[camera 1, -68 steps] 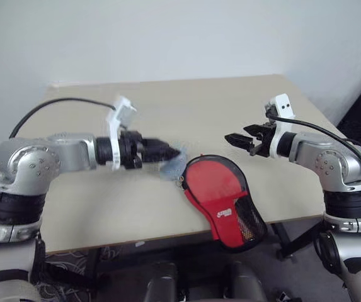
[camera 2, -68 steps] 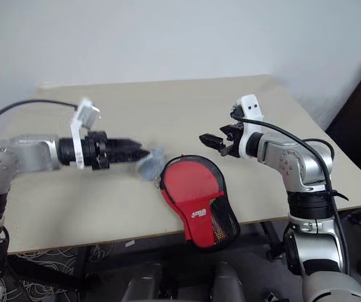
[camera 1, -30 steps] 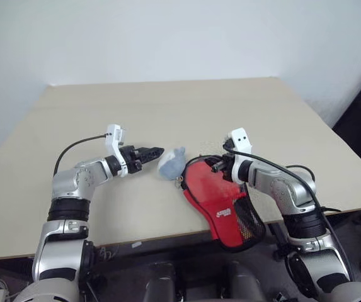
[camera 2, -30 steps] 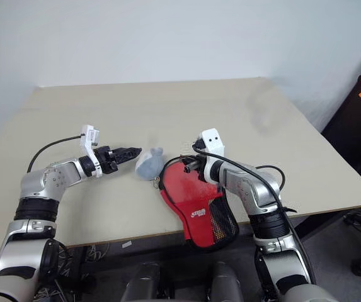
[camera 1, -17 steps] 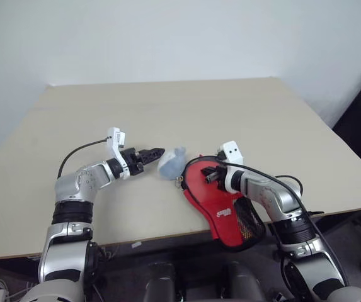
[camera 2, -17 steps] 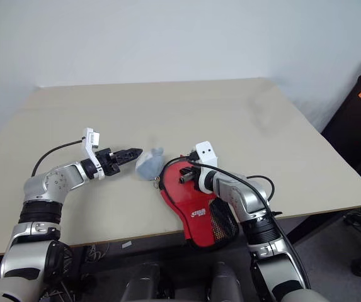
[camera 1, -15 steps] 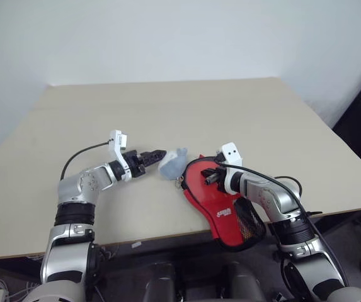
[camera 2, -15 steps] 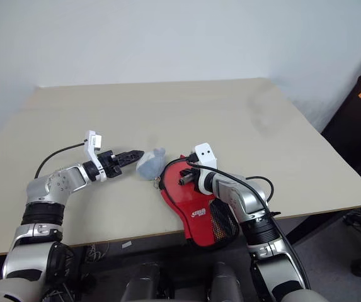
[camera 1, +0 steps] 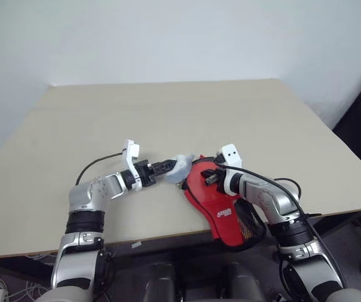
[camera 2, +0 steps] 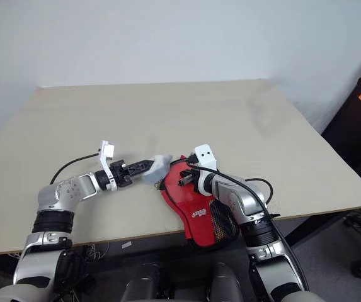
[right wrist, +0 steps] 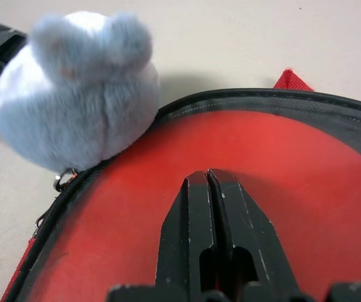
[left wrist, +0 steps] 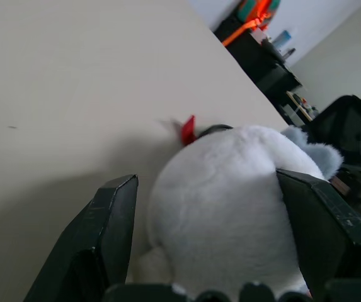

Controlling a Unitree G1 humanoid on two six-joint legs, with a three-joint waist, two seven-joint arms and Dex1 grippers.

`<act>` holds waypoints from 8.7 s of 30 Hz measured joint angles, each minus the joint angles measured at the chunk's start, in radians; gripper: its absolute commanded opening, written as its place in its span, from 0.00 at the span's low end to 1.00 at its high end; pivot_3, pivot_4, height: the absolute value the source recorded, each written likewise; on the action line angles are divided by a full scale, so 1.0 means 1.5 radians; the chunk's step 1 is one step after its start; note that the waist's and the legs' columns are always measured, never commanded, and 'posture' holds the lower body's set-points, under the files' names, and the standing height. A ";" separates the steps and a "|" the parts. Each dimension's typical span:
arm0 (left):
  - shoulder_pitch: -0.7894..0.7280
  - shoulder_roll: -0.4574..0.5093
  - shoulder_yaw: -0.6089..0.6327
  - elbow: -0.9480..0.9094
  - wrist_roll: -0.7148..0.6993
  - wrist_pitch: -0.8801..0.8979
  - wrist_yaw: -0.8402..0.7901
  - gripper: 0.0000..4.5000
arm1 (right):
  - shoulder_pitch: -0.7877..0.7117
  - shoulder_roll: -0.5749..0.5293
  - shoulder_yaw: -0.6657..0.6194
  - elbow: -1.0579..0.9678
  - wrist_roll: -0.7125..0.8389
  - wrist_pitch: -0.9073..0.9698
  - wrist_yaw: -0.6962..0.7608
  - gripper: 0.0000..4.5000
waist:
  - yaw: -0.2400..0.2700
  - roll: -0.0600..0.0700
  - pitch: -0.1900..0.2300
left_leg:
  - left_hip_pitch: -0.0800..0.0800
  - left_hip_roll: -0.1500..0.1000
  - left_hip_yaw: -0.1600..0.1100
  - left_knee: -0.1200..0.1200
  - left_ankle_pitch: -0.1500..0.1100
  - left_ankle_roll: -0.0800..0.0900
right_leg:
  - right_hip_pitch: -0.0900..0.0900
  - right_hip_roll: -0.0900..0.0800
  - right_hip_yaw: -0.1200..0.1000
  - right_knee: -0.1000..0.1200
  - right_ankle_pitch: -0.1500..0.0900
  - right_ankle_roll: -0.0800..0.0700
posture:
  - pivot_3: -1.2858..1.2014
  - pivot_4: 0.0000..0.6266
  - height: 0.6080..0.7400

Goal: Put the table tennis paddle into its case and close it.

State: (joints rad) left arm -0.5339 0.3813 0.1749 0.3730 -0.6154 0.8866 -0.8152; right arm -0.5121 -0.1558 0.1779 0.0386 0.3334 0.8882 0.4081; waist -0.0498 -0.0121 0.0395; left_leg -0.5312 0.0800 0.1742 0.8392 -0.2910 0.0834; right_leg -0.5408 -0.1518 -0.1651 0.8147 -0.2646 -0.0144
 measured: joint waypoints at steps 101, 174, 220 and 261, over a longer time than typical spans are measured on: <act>-0.331 -0.084 -0.152 0.382 0.339 -0.356 -0.221 0.96 | 0.013 -0.020 0.035 -0.047 -0.014 0.021 0.044 0.00 | 0.002 0.000 0.000 | -0.002 -0.001 -0.010 0.006 -0.004 0.006 | 0.006 -0.002 -0.009 -0.001 -0.002 0.002 | 0.52 0.00 0.35; -0.029 -0.096 -0.369 -0.061 0.330 -0.383 -0.061 0.00 | -0.309 -0.087 -0.021 0.388 -0.074 -0.104 0.156 0.01 | 0.002 0.004 0.001 | -0.001 -0.002 -0.008 0.005 -0.004 0.006 | 0.005 -0.002 -0.008 0.000 -0.002 0.002 | 0.52 0.00 0.35; -0.108 -0.083 -0.370 0.076 0.354 -0.438 -0.128 0.00 | 0.294 -0.606 -0.191 -0.282 0.067 -0.027 0.512 0.01 | 0.031 0.008 0.001 | 0.000 0.000 -0.013 0.010 -0.009 0.014 | 0.009 -0.003 -0.011 -0.004 -0.003 0.001 | 0.52 0.00 0.35; -0.099 -0.019 -0.333 -0.011 0.350 -0.348 -0.174 0.44 | 0.345 -0.750 -0.275 -0.328 0.261 -0.168 0.737 0.86 | 0.038 0.006 0.003 | -0.002 0.000 -0.015 0.010 -0.010 0.012 | 0.010 -0.006 -0.011 -0.010 -0.002 0.003 | 0.52 0.00 0.35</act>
State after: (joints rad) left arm -0.6819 0.3530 -0.3247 0.3563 -0.0907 0.3647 -1.0758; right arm 0.0061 -1.2803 -0.2342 -0.4526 0.7256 0.6360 1.5134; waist 0.0078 -0.0028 0.0436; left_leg -0.5340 0.0796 0.1516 0.8539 -0.3054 0.1018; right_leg -0.5251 -0.1605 -0.1816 0.7991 -0.2669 -0.0094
